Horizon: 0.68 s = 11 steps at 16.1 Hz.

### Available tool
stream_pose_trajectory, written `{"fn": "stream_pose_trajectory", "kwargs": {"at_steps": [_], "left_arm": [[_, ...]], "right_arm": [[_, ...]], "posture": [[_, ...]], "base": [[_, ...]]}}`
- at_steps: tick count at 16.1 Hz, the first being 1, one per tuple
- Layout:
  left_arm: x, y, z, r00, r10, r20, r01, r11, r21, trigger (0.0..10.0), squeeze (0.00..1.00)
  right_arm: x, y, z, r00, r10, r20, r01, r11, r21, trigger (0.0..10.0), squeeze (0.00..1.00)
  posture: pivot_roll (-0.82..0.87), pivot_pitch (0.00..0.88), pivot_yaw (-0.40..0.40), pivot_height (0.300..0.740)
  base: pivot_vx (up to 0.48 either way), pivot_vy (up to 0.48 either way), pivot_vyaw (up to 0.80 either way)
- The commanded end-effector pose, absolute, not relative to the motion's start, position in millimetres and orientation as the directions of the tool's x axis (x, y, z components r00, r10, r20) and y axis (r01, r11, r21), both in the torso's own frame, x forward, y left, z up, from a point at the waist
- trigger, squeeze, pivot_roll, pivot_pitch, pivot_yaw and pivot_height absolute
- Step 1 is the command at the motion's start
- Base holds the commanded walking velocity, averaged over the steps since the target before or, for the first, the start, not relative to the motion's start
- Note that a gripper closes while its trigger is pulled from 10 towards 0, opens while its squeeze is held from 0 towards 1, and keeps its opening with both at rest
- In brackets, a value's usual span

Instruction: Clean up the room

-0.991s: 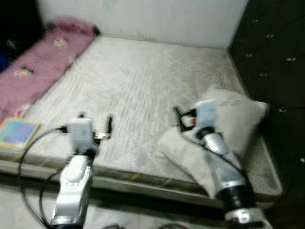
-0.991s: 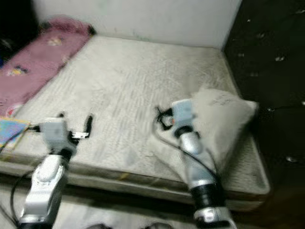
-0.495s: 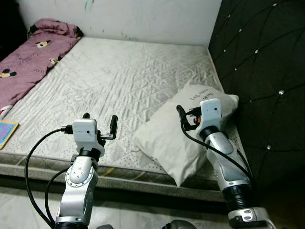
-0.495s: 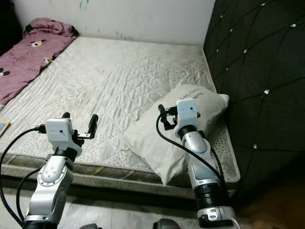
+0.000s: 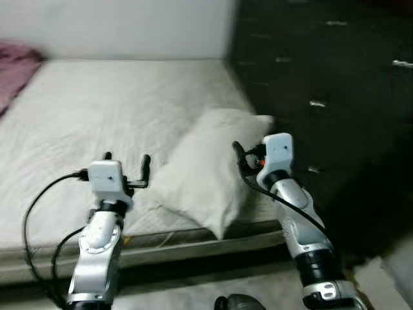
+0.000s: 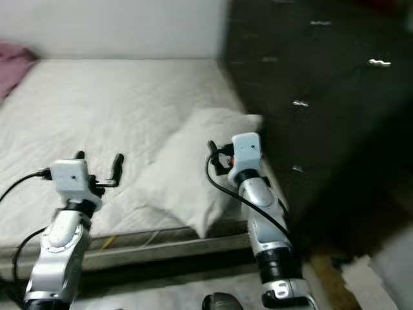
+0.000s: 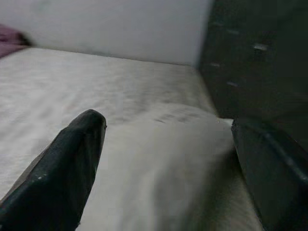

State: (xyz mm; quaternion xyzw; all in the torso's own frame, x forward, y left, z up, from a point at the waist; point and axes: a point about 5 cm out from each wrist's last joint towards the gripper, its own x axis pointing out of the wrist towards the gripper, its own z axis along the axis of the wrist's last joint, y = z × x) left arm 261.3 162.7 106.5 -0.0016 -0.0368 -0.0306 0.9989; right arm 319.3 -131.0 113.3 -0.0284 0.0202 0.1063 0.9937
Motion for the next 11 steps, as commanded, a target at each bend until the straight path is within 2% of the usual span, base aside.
{"fn": "stream_pose_trajectory", "kwargs": {"at_steps": [1, 6, 11], "left_arm": [[260.4, 163.7, 108.3, 0.995, -0.061, 0.084, 0.062, 0.998, -0.003, 10.0, 0.00], [260.3, 163.5, 108.5, 0.994, -0.066, 0.089, 0.067, 0.998, -0.007, 10.0, 0.00], [260.1, 163.0, 108.8, 0.993, -0.069, 0.091, 0.069, 0.998, -0.005, 10.0, 0.00]], "right_arm": [[321.0, -129.9, 116.6, 0.976, 0.215, -0.039, -0.217, 0.975, -0.048, 10.0, 0.00], [321.1, -129.6, 116.8, 0.976, 0.216, -0.038, -0.218, 0.975, -0.052, 10.0, 0.00], [321.0, -129.7, 116.8, 0.976, 0.214, -0.038, -0.216, 0.975, -0.053, 10.0, 0.00]], "posture": [[-0.09, 0.000, -0.031, 0.740], [-0.09, 0.000, -0.031, 0.740], [-0.09, 0.000, -0.031, 0.740]], "base": [[0.000, 0.000, 0.00], [0.000, 0.000, 0.00], [0.256, 0.000, 0.00]]}}
